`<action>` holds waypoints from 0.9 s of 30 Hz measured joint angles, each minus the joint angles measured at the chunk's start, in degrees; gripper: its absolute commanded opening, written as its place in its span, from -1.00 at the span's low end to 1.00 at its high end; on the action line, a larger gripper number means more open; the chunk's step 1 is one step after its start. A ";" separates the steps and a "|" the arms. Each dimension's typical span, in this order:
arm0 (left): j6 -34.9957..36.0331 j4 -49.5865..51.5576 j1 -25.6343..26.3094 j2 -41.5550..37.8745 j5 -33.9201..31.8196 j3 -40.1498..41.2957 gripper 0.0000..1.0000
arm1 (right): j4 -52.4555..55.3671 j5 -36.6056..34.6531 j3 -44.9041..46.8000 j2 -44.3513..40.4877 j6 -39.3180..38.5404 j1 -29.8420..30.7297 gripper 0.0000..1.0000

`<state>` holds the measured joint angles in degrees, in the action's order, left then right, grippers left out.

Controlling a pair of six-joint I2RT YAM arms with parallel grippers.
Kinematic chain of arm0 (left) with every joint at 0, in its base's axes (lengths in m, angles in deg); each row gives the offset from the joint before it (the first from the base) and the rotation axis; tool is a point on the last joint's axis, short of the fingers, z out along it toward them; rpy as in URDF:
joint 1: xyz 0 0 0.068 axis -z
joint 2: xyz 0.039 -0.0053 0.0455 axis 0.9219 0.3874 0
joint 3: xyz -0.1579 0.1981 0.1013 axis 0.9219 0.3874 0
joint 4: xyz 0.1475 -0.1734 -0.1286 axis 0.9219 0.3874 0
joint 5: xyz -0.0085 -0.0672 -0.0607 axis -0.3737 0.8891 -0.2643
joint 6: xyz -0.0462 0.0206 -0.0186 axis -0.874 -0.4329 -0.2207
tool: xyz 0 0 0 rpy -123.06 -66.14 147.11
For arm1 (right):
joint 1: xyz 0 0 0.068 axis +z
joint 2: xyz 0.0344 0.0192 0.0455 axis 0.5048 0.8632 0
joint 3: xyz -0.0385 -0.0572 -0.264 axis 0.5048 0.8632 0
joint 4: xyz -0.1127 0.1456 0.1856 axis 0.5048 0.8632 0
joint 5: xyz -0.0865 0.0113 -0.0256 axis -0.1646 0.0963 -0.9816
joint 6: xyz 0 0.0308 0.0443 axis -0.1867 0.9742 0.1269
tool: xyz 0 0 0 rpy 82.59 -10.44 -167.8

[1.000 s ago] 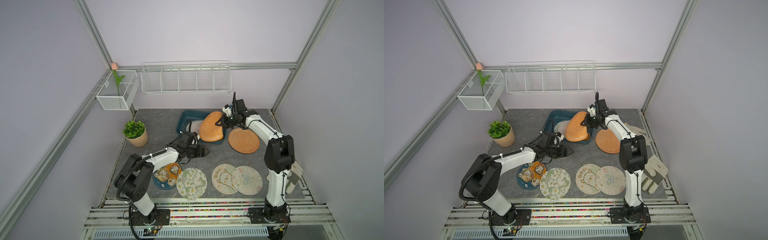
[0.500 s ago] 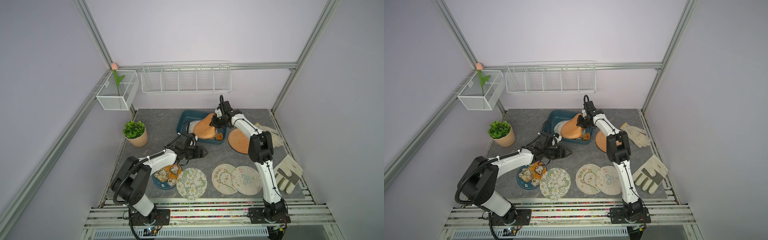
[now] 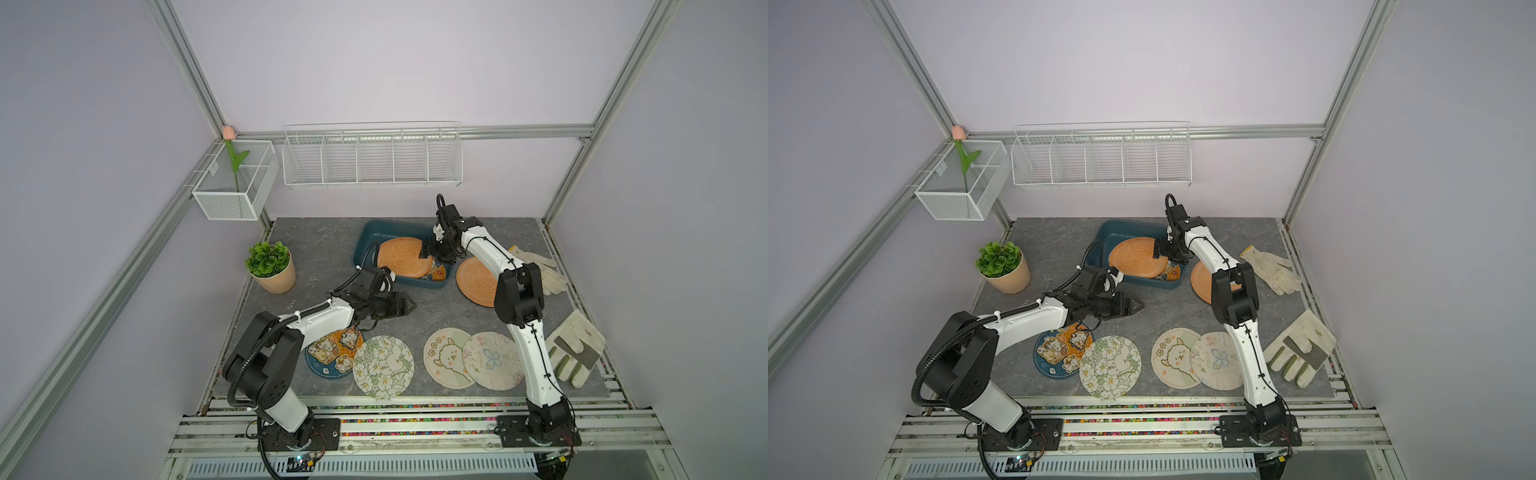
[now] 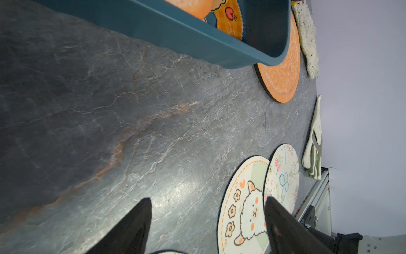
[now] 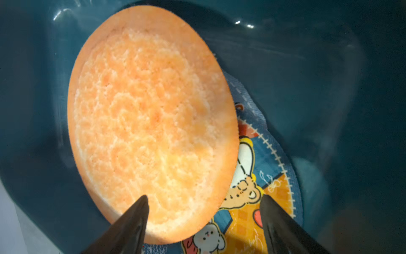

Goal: Put the coasters into the storage box
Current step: Place the coaster in the storage box.

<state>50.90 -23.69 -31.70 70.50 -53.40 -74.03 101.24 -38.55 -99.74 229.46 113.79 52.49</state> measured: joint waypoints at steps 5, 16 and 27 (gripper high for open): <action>-0.02 -0.13 0.00 0.83 0.00 -0.20 0.62 | 1.86 -0.85 0.02 -1.51 -1.27 0.15 0.81; 0.00 -0.37 0.00 1.86 0.04 -1.95 0.66 | 4.83 -0.76 7.93 -15.78 -6.43 -2.49 0.85; 0.00 -0.55 0.00 4.26 0.52 -3.02 0.68 | 8.61 -1.90 14.19 -20.96 -13.90 -15.50 0.77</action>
<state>50.90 -24.23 -31.70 74.77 -52.87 -77.05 109.85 -40.45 -85.56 208.50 99.89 37.00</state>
